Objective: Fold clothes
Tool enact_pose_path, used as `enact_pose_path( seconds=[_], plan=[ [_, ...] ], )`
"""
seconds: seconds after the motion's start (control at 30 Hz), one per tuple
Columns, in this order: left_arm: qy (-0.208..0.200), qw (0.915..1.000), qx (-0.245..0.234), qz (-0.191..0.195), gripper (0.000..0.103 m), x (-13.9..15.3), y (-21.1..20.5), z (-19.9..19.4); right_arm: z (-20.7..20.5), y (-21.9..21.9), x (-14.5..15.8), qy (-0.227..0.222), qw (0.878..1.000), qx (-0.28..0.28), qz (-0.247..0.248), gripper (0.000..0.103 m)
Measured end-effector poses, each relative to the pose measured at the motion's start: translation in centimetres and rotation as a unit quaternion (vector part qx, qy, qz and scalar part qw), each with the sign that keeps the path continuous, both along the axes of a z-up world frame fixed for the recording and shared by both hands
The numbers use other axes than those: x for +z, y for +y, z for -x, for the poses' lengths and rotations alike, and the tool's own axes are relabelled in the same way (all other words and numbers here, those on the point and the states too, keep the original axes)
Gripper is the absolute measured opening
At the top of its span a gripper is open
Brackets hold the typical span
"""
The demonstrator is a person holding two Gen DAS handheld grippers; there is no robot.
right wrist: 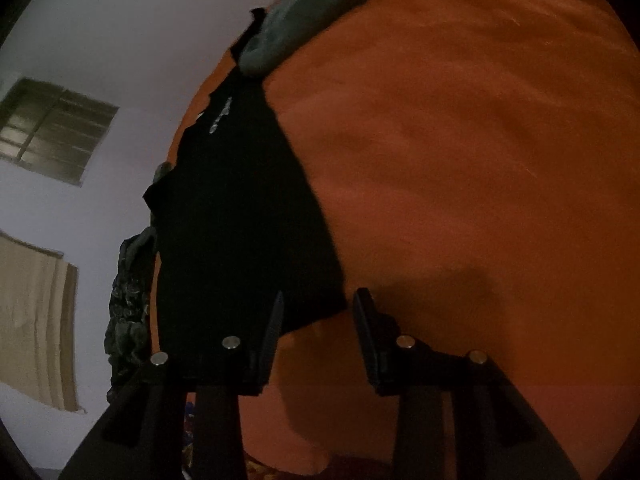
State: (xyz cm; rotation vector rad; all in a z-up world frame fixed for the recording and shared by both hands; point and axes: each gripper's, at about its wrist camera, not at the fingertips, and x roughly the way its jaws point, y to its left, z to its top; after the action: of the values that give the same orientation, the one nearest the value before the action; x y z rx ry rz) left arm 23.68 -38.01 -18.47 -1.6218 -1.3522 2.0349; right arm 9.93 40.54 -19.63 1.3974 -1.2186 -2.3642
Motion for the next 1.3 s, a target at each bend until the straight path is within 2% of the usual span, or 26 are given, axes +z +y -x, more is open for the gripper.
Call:
enact_pose_path(
  seconds=[0.1,0.17,0.23,0.4,0.47,0.5,0.53,0.57,0.6,0.63,0.67,0.77,0.8,0.83,0.87,0.9,0.93,1.07,1.1,1.17,1.2,1.23,1.3],
  plan=[
    [0.021,0.9991,0.006,0.037,0.005,1.0,-0.1,-1.0,0.6,-0.5,0.3,0.001,1.000,-0.003,0.000,0.035],
    [0.038,0.9980,0.012,0.049,0.005,2.1,-0.1,-1.5,0.6,-0.5,0.7,0.004,1.000,-0.003,-0.007,0.035],
    [0.046,0.9961,0.017,0.073,0.005,3.6,-0.2,-2.0,0.4,-0.6,1.4,0.009,1.000,-0.004,-0.017,0.035],
    [0.084,0.9913,0.017,0.101,0.005,8.3,-1.3,-2.9,-0.3,-1.0,3.3,0.019,0.999,0.005,-0.026,0.035],
    [0.073,0.9843,0.012,0.160,0.005,7.8,-1.7,-2.7,0.1,-1.4,3.1,0.006,0.999,0.021,-0.047,0.035],
    [0.056,0.9846,0.020,0.164,0.004,6.7,-2.9,-2.9,0.5,-1.8,2.8,-0.006,0.998,0.029,-0.061,0.036],
    [0.036,0.9865,0.038,0.155,0.004,5.4,-4.1,-3.0,1.1,-2.1,2.1,-0.024,0.996,0.039,-0.074,0.043],
    [0.022,0.9907,0.051,0.125,0.004,3.9,-5.1,-3.2,1.6,-2.5,1.5,-0.040,0.995,0.047,-0.082,0.050],
    [0.020,0.9937,0.063,0.090,0.004,3.0,-5.7,-3.3,1.8,-2.7,1.2,-0.045,0.994,0.052,-0.086,0.065],
    [0.018,0.9955,0.075,0.056,0.004,2.2,-6.3,-3.6,2.1,-2.8,0.9,-0.043,0.993,0.060,-0.089,0.070],
    [0.023,0.9955,0.086,0.032,0.004,2.0,-6.9,-4.0,2.4,-3.0,1.0,-0.040,0.993,0.064,-0.094,0.070],
    [0.046,0.9957,0.080,0.008,0.006,2.9,-7.3,-3.9,2.9,-2.9,1.3,-0.033,0.992,0.062,-0.101,0.071],
    [0.053,0.9956,0.077,0.000,0.012,3.2,-7.4,-3.8,3.1,-2.8,1.3,-0.033,0.993,0.061,-0.100,0.071],
    [0.053,0.9960,0.072,-0.001,0.029,3.3,-7.2,-3.4,3.6,-2.8,1.0,-0.037,0.992,0.062,-0.100,0.071],
    [0.047,0.9965,0.068,0.004,0.042,3.3,-7.2,-3.0,3.9,-2.8,0.6,-0.041,0.992,0.062,-0.098,0.071],
    [0.032,0.9971,0.068,0.013,0.068,3.1,-7.0,-2.5,4.4,-2.8,0.1,-0.048,0.992,0.063,-0.094,0.071],
    [0.024,0.9973,0.068,0.013,0.075,2.9,-6.6,-2.2,4.9,-2.9,-0.4,-0.055,0.992,0.064,-0.091,0.071],
    [0.009,0.9983,0.046,0.035,0.077,2.9,-4.7,-1.0,5.5,-2.8,-1.1,-0.068,0.993,0.057,-0.081,0.071],
    [0.011,0.9990,0.034,0.027,0.077,2.8,-4.1,-0.8,5.4,-2.4,-1.1,-0.070,0.994,0.048,-0.070,0.063],
    [0.011,0.9997,0.005,0.020,0.077,2.9,-2.8,-0.3,5.2,-1.6,-1.1,-0.075,0.996,0.030,-0.046,0.036],
    [0.010,0.9997,-0.011,0.020,0.077,2.9,-1.9,-0.1,5.0,-1.2,-1.1,-0.078,0.996,0.022,-0.034,0.007],
    [0.010,0.9994,-0.026,0.022,0.077,2.9,-1.1,0.1,4.9,-1.0,-1.1,-0.072,0.997,0.021,-0.024,0.005],
    [0.008,0.9967,-0.044,0.067,0.077,2.9,-0.1,0.7,4.8,-1.1,-0.8,-0.062,0.997,0.028,-0.033,0.004]
  ],
)
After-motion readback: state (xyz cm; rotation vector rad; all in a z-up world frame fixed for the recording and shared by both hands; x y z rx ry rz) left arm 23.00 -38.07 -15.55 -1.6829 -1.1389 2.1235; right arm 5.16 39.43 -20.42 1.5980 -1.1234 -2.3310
